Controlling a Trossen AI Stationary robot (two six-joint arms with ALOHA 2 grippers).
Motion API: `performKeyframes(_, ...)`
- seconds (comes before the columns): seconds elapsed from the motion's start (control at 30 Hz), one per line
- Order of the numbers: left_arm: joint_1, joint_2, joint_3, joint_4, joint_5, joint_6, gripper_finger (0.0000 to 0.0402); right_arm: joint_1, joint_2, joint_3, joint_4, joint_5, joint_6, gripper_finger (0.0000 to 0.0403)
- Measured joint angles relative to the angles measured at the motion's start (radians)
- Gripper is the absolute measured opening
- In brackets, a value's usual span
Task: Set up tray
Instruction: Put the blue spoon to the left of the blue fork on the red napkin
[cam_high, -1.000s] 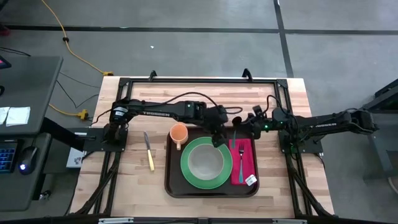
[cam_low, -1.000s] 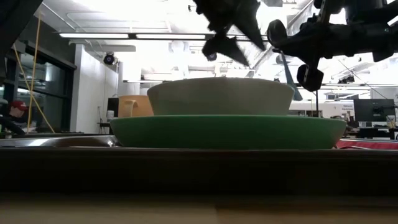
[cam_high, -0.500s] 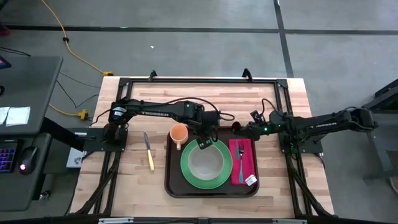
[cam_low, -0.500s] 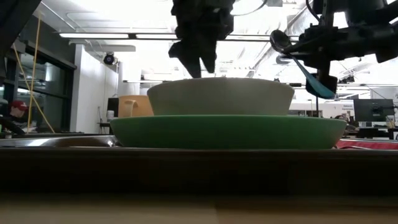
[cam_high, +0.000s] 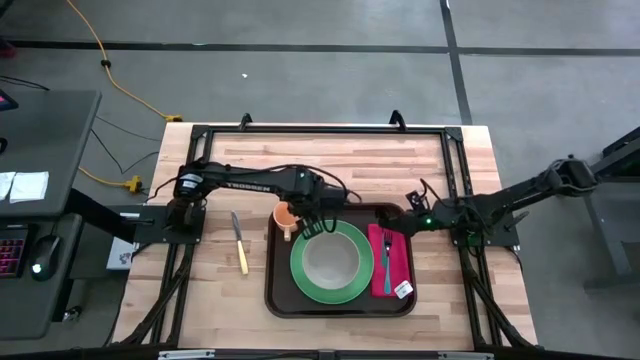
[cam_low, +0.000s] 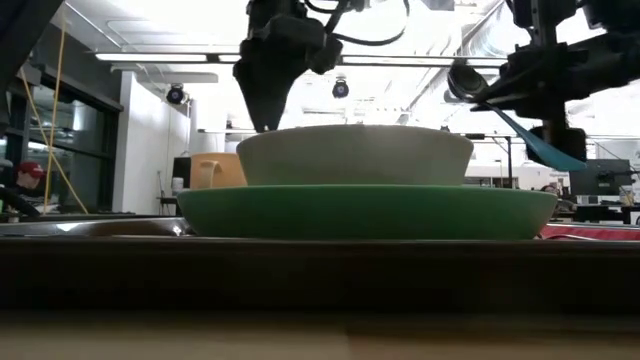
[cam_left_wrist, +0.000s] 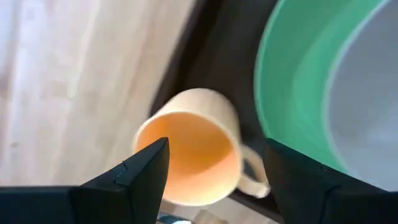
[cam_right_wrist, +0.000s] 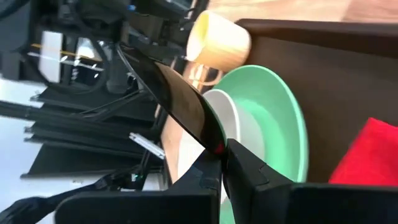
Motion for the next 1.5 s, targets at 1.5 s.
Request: performKeyframes(1.5, -0.23, -0.608, -0.586, 0.309, -0.443, -0.115, 0.0282, 0.104, 0.223, -0.003, 0.108, 0.119, 0.168, 0.0)
